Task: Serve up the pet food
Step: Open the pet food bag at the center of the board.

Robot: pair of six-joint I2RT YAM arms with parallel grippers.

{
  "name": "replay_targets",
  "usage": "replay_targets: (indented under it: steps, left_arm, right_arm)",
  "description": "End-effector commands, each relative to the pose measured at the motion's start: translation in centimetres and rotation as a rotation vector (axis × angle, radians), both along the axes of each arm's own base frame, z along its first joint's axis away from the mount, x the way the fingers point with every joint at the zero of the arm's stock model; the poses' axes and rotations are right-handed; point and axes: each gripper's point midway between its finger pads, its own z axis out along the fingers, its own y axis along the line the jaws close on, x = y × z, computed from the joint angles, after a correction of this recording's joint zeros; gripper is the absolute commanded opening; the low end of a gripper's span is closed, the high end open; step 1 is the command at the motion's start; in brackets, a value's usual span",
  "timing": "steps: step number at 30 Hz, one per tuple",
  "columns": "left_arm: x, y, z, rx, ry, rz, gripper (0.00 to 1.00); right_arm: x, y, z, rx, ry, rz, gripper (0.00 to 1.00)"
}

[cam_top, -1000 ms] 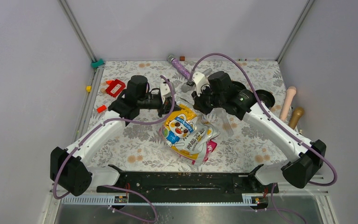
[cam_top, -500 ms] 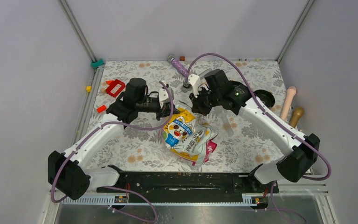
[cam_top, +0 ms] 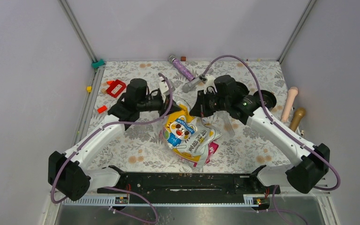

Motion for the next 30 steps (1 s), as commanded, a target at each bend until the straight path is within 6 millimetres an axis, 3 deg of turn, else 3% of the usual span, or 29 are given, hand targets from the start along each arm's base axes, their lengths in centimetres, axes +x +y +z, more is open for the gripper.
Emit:
replay_targets:
  steps: [1, 4, 10, 13, 16, 21, 23, 27, 30]
  left_arm:
    - [3.7, -2.0, 11.8, -0.274, -0.184, 0.132, 0.0]
    - [5.0, -2.4, 13.4, -0.32, -0.161, 0.173, 0.0]
    - [4.5, -3.5, 15.7, -0.356, -0.164, 0.09, 0.0]
    - [4.6, -3.3, 15.2, -0.343, -0.151, 0.107, 0.0]
    - [3.1, -3.2, 13.3, -0.292, -0.144, 0.048, 0.0]
    - [-0.3, -2.5, 11.6, -0.262, -0.233, -0.089, 0.0]
    - [-1.0, -2.2, 11.2, -0.251, -0.248, -0.112, 0.0]
    - [-1.8, -2.0, 11.0, -0.241, -0.262, -0.14, 0.0]
    - [-1.0, -1.7, 11.3, -0.241, -0.27, -0.08, 0.0]
  right_arm:
    - [-3.4, 4.1, 8.5, 0.421, 0.144, 0.008, 0.0]
    - [-2.8, 4.7, 11.8, 0.578, 0.101, -0.045, 0.0]
    - [-0.3, 4.0, 11.8, 0.642, 0.062, -0.308, 0.0]
    - [0.5, 2.7, 11.8, 0.685, 0.058, -0.411, 0.0]
    - [0.4, 1.6, 11.6, 0.572, -0.023, -0.407, 0.01]
    - [-0.6, -1.3, 11.4, 0.299, -0.249, -0.304, 0.39]
    - [-0.7, -2.5, 11.2, 0.193, -0.321, -0.273, 0.47]
    - [-0.3, -4.3, 9.4, 0.015, -0.401, -0.236, 0.56]
    - [-1.3, -4.1, 8.1, -0.045, -0.4, -0.129, 0.56]
